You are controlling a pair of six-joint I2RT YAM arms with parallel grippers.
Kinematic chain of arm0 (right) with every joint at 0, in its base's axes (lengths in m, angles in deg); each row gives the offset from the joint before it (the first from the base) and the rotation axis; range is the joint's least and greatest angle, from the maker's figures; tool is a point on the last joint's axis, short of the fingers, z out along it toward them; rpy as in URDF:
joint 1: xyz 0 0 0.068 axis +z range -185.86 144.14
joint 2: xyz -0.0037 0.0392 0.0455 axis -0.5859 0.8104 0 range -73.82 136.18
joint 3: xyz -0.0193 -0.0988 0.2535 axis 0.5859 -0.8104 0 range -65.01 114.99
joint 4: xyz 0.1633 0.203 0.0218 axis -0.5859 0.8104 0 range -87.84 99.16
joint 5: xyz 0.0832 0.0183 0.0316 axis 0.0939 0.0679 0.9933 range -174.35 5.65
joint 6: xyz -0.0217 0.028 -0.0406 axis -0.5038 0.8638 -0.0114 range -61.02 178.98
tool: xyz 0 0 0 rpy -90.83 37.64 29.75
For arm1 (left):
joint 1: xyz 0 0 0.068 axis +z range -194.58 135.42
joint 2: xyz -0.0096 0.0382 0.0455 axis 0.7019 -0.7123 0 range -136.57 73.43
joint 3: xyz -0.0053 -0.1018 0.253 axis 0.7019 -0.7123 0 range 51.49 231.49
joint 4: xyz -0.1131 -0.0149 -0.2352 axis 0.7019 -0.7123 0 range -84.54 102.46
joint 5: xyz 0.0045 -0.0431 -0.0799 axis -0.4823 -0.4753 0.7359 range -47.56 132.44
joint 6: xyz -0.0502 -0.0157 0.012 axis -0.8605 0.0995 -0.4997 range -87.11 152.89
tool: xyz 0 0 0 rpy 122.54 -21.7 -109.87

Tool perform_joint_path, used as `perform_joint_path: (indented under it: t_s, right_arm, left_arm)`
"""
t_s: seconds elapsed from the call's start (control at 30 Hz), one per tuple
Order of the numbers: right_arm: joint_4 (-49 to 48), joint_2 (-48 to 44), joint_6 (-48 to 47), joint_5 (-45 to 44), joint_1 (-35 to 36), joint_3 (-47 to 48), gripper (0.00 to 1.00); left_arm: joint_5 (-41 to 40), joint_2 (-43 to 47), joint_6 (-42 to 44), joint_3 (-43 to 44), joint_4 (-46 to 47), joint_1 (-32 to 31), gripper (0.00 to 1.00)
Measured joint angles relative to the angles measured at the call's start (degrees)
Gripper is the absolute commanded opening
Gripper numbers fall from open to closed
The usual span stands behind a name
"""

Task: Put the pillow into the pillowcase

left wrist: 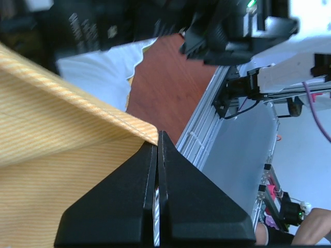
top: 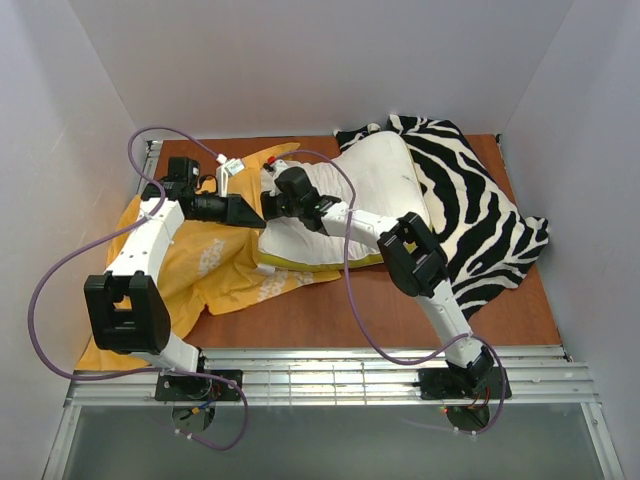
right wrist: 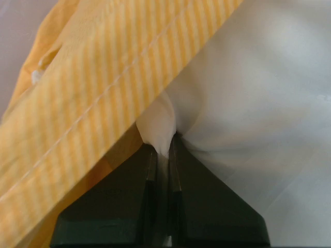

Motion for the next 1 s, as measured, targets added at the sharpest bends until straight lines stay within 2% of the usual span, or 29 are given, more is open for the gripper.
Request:
perform_joint_path:
  t_s: [0.13, 0.33, 0.53, 0.73, 0.83, 1.0]
  right_arm:
    - [1.3, 3.1, 0.1, -9.2, 2.3, 3.0, 0.01]
    - [5.7, 4.6, 1.9, -19.2, 2.0, 7.6, 0.01]
    - [7.5, 4.6, 3.2, -22.8, -0.9, 9.0, 0.01]
    - [7.3, 4.2, 3.4, -21.7, -2.8, 7.9, 0.01]
    - [6.2, 3.5, 3.8, -19.7, -3.1, 5.7, 0.01]
    - [0.2, 1.4, 5.8, -13.7, -2.8, -1.9, 0.01]
  left_arm:
    - [2.5, -0.7, -1.9, 0.0, 1.5, -0.3, 0.0]
    - [6.0, -4.1, 1.9, 0.7, -3.0, -0.5, 0.0]
    - [10.1, -4.9, 13.8, 2.5, -13.9, -0.7, 0.0]
    - [10.2, -5.8, 18.8, 5.7, -17.8, -1.2, 0.0]
    - [10.2, -5.8, 15.4, 6.0, -15.9, -1.5, 0.0]
    - [9.1, -5.8, 3.0, 6.0, -2.5, -4.4, 0.0]
